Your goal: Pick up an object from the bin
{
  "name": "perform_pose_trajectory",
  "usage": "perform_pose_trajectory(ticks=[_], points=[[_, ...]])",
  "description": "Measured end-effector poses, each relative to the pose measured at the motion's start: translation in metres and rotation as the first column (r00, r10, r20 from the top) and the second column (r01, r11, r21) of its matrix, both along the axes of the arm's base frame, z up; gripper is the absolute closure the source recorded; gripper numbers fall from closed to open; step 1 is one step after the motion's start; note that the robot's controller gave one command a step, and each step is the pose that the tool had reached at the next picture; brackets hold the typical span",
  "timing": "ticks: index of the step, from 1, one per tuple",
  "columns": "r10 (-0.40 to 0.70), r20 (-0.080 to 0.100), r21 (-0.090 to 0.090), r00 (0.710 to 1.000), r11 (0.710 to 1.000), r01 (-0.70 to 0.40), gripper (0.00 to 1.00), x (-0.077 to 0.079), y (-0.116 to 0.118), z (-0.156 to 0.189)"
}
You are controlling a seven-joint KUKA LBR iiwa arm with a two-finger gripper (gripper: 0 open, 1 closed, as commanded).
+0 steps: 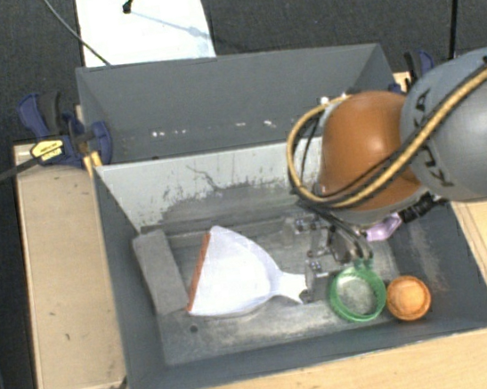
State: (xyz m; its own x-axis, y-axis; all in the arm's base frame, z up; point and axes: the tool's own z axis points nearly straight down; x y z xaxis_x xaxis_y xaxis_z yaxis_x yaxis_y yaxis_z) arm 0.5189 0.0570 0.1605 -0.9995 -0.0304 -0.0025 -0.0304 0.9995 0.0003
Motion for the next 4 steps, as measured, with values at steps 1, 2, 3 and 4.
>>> perform_pose_trajectory(ticks=[1, 2, 3, 4], points=[[-0.025, 0.004, 0.001, 1.000, 1.000, 0.025, 0.00, -0.007, 0.028, -0.035], [-0.080, -0.006, 0.000, 0.997, 0.997, 0.080, 1.00, -0.006, 0.044, -0.091], [-0.080, -0.006, 0.000, 0.997, 0.997, 0.080, 1.00, -0.006, 0.044, -0.091], [-0.038, -0.001, 0.000, 0.999, 0.999, 0.038, 1.00, 0.007, 0.049, 0.017]])
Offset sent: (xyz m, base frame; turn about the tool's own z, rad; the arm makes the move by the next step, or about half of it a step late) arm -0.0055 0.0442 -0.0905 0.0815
